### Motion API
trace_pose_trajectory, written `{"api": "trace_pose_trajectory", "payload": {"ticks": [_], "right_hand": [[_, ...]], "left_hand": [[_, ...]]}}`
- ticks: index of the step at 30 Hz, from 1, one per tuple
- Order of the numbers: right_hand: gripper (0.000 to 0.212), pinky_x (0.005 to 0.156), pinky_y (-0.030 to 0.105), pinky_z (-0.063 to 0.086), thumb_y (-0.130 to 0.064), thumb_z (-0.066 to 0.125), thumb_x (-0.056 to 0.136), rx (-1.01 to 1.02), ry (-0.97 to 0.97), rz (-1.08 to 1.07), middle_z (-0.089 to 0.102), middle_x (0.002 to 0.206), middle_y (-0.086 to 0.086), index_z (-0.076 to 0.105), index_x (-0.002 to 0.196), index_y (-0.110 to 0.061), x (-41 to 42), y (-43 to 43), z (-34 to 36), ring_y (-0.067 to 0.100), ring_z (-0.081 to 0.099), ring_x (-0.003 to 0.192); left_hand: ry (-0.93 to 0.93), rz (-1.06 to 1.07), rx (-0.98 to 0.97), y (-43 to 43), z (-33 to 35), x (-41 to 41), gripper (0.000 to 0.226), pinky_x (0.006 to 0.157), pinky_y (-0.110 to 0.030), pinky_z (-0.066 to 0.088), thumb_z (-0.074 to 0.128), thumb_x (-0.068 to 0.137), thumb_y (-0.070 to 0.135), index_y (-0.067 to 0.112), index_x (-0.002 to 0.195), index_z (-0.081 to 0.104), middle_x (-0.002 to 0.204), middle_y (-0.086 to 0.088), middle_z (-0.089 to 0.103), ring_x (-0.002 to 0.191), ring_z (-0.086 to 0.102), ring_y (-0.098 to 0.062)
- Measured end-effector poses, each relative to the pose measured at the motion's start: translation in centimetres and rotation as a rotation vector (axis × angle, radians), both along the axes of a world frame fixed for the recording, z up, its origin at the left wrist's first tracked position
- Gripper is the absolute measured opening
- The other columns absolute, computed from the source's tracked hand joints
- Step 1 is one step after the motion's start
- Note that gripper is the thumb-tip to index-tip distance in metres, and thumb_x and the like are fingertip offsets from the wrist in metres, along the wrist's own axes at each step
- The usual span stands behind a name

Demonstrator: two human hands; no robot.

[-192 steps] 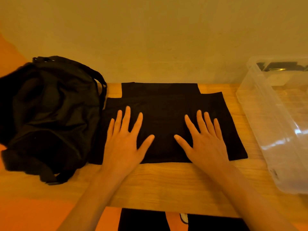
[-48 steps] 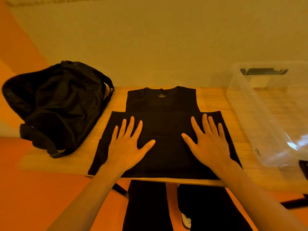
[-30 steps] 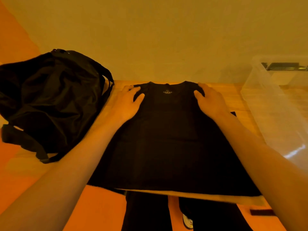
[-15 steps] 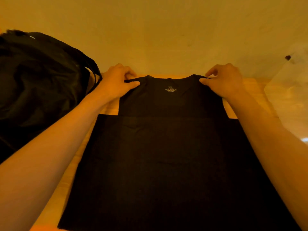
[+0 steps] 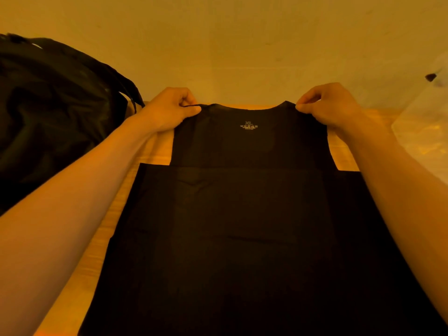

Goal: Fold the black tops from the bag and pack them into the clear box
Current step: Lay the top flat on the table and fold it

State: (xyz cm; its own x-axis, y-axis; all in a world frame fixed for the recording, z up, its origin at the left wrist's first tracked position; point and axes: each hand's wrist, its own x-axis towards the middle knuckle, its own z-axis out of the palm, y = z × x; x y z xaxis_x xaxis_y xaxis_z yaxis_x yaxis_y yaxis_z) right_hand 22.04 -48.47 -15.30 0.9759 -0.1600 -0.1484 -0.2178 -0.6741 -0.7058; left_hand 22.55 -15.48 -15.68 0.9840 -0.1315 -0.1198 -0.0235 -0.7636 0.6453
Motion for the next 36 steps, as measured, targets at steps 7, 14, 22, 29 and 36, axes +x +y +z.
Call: {"api": "trace_pose_trajectory", "payload": {"ticks": [7, 14, 22, 29, 36], "right_hand": [[0.009, 0.075, 0.023, 0.044, -0.022, 0.061, 0.100, 0.041, -0.174, -0.010, 0.063, 0.099, -0.004, 0.066, 0.107, -0.020, -0.9, -0.1, -0.3, 0.014, 0.058, 0.096], [0.015, 0.071, 0.018, 0.049, -0.024, 0.069, 0.095, 0.179, -0.330, 0.008, 0.069, 0.091, -0.002, 0.073, 0.109, -0.020, -3.5, -0.9, 1.9, 0.007, 0.064, 0.086], [0.002, 0.072, 0.007, 0.047, -0.025, 0.070, 0.094, 0.248, -0.540, 0.011, 0.067, 0.086, -0.018, 0.071, 0.094, -0.028, -10.8, -1.3, 4.9, -0.011, 0.059, 0.077], [0.014, 0.077, 0.008, 0.046, -0.020, 0.071, 0.092, 0.256, -0.509, 0.113, 0.069, 0.082, -0.025, 0.070, 0.086, -0.032, -18.6, -2.0, 4.1, -0.006, 0.062, 0.082], [0.009, 0.082, 0.002, 0.040, -0.027, 0.070, 0.090, -0.025, -0.371, 0.308, 0.065, 0.097, -0.022, 0.071, 0.095, -0.034, -23.4, -3.2, 2.3, -0.010, 0.057, 0.100]], "left_hand": [[-0.038, 0.046, -0.068, -0.1, 0.2, -0.5, 0.015, 0.065, -0.023, 0.043, 0.068, 0.097, 0.020, 0.022, 0.085, 0.059, 0.079, 0.000, 0.059, 0.067, 0.053, -0.009], [-0.170, 0.077, -0.306, 0.0, 2.6, -3.5, 0.016, 0.074, -0.024, 0.048, 0.075, 0.092, 0.020, 0.021, 0.079, 0.065, 0.082, -0.002, 0.065, 0.077, 0.058, -0.012], [-0.325, 0.020, -0.396, 0.7, 6.2, -10.4, 0.014, 0.086, -0.024, 0.053, 0.081, 0.084, 0.017, 0.007, 0.091, 0.075, 0.083, 0.004, 0.071, 0.084, 0.065, -0.009], [-0.339, -0.145, -0.289, 1.8, 6.2, -18.0, 0.013, 0.088, -0.037, 0.053, 0.078, 0.081, 0.019, 0.013, 0.092, 0.077, 0.089, -0.006, 0.068, 0.088, 0.064, -0.028], [-0.313, -0.276, -0.042, 1.6, 2.9, -22.8, 0.025, 0.091, -0.043, 0.053, 0.072, 0.081, 0.040, 0.024, 0.097, 0.081, 0.094, 0.010, 0.065, 0.092, 0.065, -0.011]]}}
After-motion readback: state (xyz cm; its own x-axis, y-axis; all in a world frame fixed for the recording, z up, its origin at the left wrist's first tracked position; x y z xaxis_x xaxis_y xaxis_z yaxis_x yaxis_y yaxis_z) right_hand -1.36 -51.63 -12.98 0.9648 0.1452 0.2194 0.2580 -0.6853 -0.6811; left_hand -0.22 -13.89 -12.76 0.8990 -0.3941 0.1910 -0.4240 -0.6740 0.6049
